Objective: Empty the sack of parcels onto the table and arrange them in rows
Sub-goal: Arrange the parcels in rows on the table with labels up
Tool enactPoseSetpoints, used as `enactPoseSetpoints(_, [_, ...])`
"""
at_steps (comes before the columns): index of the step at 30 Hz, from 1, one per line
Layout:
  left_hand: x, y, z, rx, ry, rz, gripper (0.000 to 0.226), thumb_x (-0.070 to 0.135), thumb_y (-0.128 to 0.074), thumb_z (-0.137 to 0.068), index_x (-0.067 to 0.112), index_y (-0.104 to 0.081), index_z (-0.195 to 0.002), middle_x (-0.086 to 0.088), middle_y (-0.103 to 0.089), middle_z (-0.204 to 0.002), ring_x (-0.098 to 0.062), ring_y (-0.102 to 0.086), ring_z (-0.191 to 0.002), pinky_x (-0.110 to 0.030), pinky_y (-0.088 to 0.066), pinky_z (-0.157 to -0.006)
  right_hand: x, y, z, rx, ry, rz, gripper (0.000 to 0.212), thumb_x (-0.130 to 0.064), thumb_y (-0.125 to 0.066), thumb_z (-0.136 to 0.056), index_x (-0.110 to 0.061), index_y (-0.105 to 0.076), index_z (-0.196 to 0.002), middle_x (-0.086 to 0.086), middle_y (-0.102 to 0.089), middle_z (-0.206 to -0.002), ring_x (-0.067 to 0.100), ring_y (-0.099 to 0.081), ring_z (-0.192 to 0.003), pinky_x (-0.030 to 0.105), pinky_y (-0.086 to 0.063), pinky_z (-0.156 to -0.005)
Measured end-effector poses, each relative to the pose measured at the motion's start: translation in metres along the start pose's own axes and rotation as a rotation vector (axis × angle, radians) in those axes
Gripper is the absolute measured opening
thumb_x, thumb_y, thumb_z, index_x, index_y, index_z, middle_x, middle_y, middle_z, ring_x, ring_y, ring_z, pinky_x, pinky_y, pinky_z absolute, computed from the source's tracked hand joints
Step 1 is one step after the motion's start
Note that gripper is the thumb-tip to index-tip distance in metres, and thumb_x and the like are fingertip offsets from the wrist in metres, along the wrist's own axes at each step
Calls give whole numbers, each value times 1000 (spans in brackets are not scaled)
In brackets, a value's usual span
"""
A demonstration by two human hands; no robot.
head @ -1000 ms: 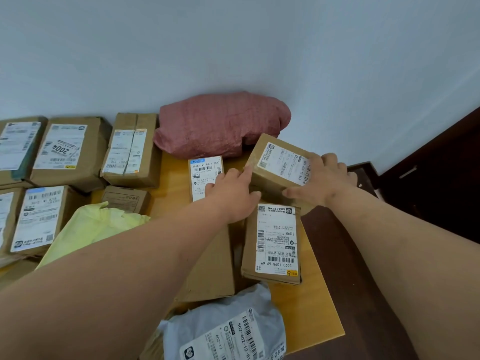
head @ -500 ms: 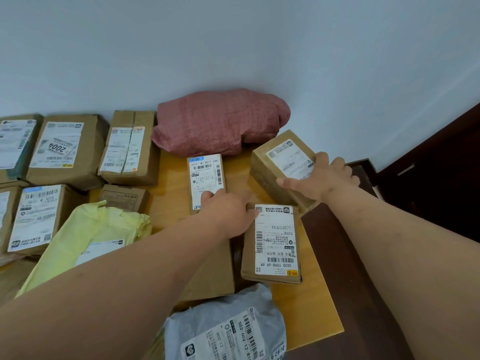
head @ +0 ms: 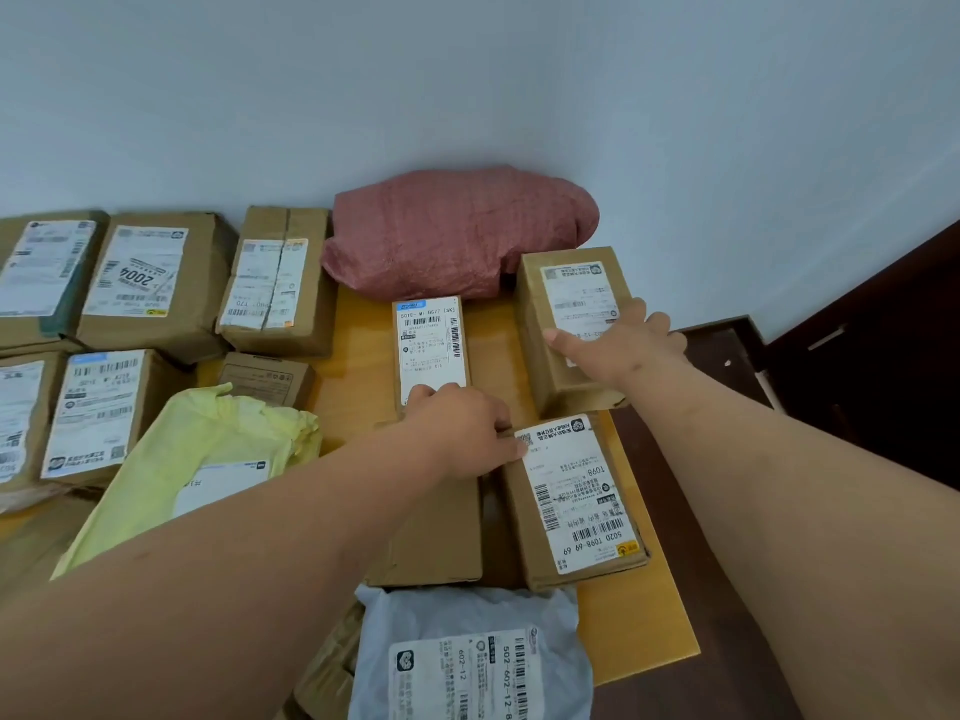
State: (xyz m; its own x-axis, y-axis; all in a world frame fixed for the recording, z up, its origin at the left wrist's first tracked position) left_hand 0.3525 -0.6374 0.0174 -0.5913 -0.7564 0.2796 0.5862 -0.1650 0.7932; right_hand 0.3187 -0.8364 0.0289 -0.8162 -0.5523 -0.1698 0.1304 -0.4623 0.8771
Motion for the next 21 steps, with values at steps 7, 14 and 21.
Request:
enactPoseSetpoints(7, [-51, 24, 12, 349, 387, 454, 72, 58, -56, -90, 28, -32, -150, -4, -25, -155, -30, -30, -140, -49, -29, -113, -6, -3, 3, 6, 84, -26, 100, -81, -59, -73, -19, -25, -143, 12, -41, -134, 36, -43, -126, 48, -44, -90])
enactPoseSetpoints(14, [-54, 14, -1, 194, 381, 811, 60, 24, -54, -100, 18, -29, -155, -5, -46, -151, -23, -50, -130, -27, -41, -93, -8, -7, 3, 0, 113, -107, 91, -70, -66, -76, -19, -27, -140, 11, -43, -130, 35, -48, -122, 52, -49, -94])
enactPoseSetpoints(21, [-46, 18, -5, 109, 321, 750, 65, 17, -53, -100, 25, -23, -157, -3, -41, -153, -23, -48, -128, -27, -40, -90, -1, -4, 6, 1, 197, -244, 79, -59, -63, -87, -21, -28, -147, 10, -44, -134, 33, -50, -123, 51, -49, -98])
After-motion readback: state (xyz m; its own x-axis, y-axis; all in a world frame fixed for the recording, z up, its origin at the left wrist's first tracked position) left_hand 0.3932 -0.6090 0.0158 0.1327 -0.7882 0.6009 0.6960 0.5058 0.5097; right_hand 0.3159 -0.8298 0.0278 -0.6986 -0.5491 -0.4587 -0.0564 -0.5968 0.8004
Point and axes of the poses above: each hand's wrist, its own z-axis away from the middle knuckle, its own y-axis out of the back of the hand, x = y × z, the point moved 7 cm from there along -z, towards the middle knuckle
